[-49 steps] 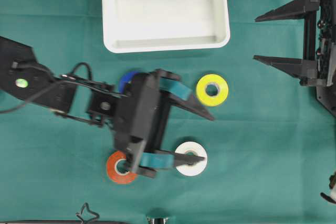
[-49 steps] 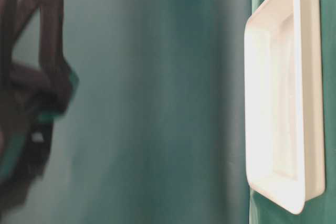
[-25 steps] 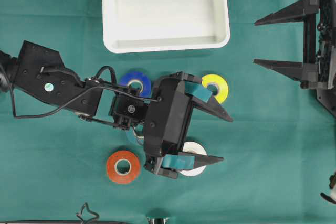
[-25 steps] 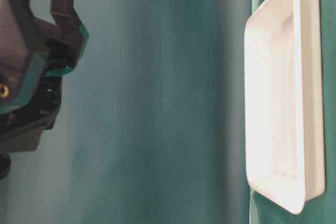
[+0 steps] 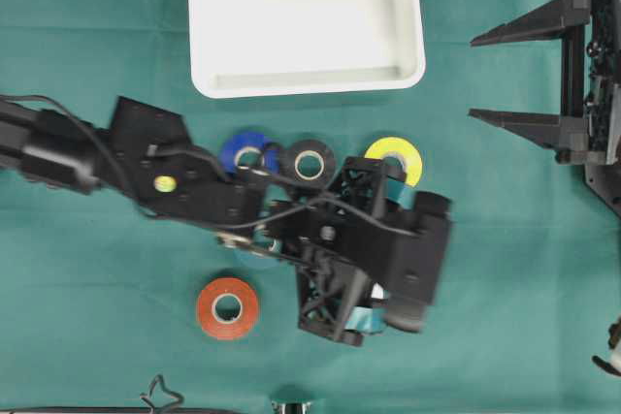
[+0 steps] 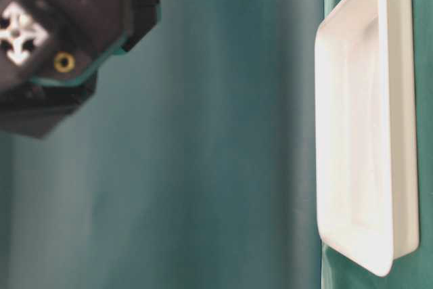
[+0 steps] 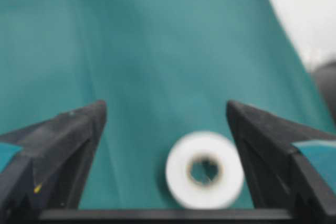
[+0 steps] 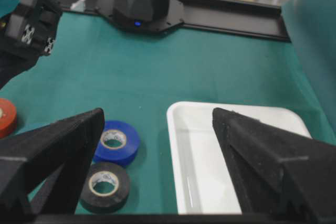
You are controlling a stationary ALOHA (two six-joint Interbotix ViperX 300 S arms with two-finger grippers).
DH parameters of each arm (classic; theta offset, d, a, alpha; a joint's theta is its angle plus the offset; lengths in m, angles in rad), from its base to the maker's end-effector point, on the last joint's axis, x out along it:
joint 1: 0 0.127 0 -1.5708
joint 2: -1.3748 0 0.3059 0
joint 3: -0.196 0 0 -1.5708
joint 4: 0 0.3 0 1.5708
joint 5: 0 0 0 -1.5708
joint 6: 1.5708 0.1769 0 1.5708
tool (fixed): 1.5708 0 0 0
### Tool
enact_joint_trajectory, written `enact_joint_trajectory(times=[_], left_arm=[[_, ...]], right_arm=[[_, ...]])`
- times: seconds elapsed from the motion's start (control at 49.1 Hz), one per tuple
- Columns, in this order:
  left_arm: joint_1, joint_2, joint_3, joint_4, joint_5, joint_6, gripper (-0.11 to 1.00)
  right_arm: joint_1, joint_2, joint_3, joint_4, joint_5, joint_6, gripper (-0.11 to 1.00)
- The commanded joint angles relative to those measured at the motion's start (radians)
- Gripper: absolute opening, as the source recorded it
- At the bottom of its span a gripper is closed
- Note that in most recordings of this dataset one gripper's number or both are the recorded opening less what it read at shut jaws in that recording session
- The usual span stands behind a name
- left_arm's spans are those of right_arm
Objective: Pick up the tape from a random location and place it into the white case.
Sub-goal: 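Move the left gripper over the white tape roll, then lower the left gripper into the white roll's core and close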
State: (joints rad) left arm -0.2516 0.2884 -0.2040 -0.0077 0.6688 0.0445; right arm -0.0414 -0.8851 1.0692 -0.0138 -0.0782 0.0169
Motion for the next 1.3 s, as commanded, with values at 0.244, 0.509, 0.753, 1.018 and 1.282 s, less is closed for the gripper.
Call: enact_joint_trajectory(times=[0.244, 0.509, 0.753, 1.018, 1.282], left_arm=[[0.005, 0.081, -0.273, 0.018, 0.383, 0.005, 1.00], [0.008, 0.097, -0.302, 0.025, 0.417, 0.005, 1.00], [0.008, 0.097, -0.291, 0.023, 0.417, 0.005, 1.00], [0.008, 0.098, -0.288, 0.025, 0.416, 0.005, 1.00], [0.008, 0.095, -0.219, 0.023, 0.357, 0.003, 1.00]], right_arm=[[0.003, 0.017, -0.026, -0.002, -0.009, -0.002, 0.93], [0.003, 0.026, -0.028, -0.005, -0.009, -0.002, 0.93], [0.003, 0.026, -0.028, -0.005, -0.009, -0.002, 0.93], [0.003, 0.028, -0.028, -0.006, -0.009, -0.002, 0.93], [0.003, 0.028, -0.028, -0.006, -0.009, -0.003, 0.93]])
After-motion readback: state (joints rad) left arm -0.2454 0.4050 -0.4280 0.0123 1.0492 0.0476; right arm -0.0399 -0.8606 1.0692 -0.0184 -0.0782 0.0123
